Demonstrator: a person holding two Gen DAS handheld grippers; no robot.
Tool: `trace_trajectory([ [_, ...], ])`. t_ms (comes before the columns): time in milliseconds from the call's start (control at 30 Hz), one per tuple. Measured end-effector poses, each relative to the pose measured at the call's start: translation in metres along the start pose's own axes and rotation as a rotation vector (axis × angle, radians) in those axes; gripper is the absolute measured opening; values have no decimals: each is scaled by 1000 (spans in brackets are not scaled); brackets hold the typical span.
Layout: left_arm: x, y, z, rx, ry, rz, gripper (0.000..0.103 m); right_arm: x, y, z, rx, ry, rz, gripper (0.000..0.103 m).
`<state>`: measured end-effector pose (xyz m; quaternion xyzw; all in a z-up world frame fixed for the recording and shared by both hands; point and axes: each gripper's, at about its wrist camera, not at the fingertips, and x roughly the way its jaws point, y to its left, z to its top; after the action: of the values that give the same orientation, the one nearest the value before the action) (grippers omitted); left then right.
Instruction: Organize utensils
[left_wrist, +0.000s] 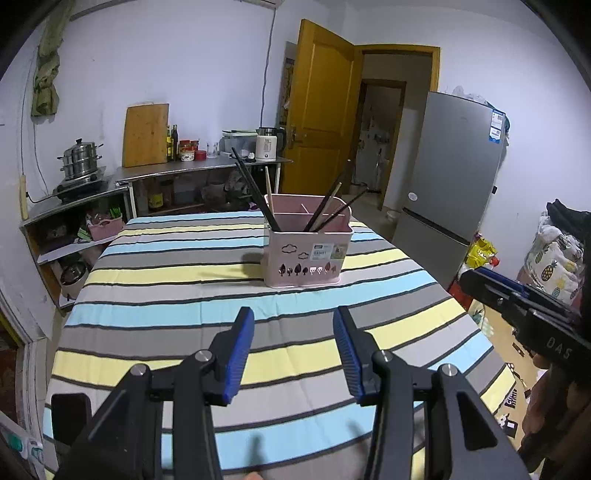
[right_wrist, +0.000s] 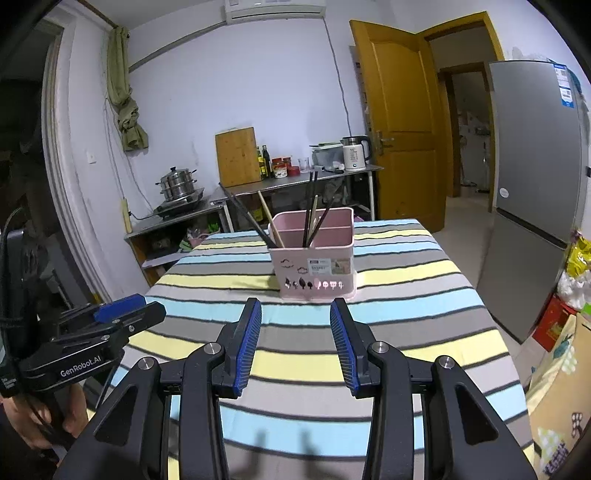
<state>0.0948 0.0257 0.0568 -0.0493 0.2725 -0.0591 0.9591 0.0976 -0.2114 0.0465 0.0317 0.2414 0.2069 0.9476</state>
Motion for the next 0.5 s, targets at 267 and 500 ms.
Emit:
trace_trajectory([
  [267,-13,-1,-19,7,-41,18,47,-7,11,-25,-1,6,-16,40],
  [500,-10,-4,-29,8,-47,18,47,-10,17,-40,-17,-8,-38,40],
])
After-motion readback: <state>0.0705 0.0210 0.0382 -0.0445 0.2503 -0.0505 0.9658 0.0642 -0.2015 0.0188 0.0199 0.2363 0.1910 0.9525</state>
